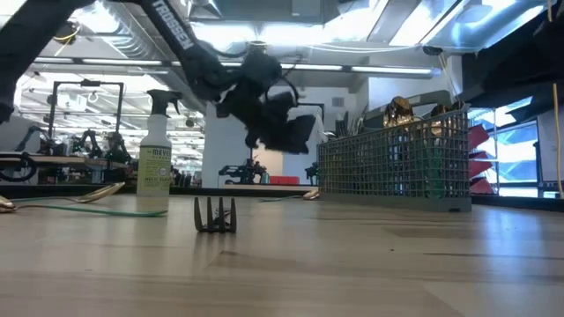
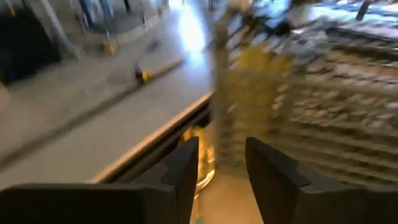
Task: Sort silverware
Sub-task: Put the green spoon into the silverware basket
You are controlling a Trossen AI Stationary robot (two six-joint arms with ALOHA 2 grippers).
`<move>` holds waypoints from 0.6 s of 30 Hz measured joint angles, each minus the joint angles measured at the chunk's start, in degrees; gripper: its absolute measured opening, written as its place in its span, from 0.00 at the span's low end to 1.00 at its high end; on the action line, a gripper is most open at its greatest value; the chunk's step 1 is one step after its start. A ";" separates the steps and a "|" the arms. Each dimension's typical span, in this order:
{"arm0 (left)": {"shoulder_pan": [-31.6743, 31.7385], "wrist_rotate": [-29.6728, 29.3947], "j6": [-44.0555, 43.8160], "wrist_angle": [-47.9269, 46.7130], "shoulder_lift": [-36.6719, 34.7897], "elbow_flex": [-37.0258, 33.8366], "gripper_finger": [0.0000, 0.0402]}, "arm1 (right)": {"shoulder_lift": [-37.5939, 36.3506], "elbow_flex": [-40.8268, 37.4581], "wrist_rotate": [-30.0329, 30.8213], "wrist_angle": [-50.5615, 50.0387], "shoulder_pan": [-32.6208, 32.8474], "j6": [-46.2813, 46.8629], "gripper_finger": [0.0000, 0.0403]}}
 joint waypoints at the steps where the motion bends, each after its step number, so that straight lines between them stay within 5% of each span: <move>1: 0.50 -0.12 -0.64 -3.40 0.91 1.82 0.29 | 0.00 0.02 0.00 0.02 0.02 0.02 0.25; 9: 1.34 5.86 -3.82 -21.63 7.30 15.00 0.32 | 0.01 0.00 -1.28 0.11 0.04 -0.11 0.25; 18: 2.72 7.19 -2.76 -30.97 9.63 19.19 0.56 | 0.04 0.00 -2.62 0.56 0.04 -0.20 0.25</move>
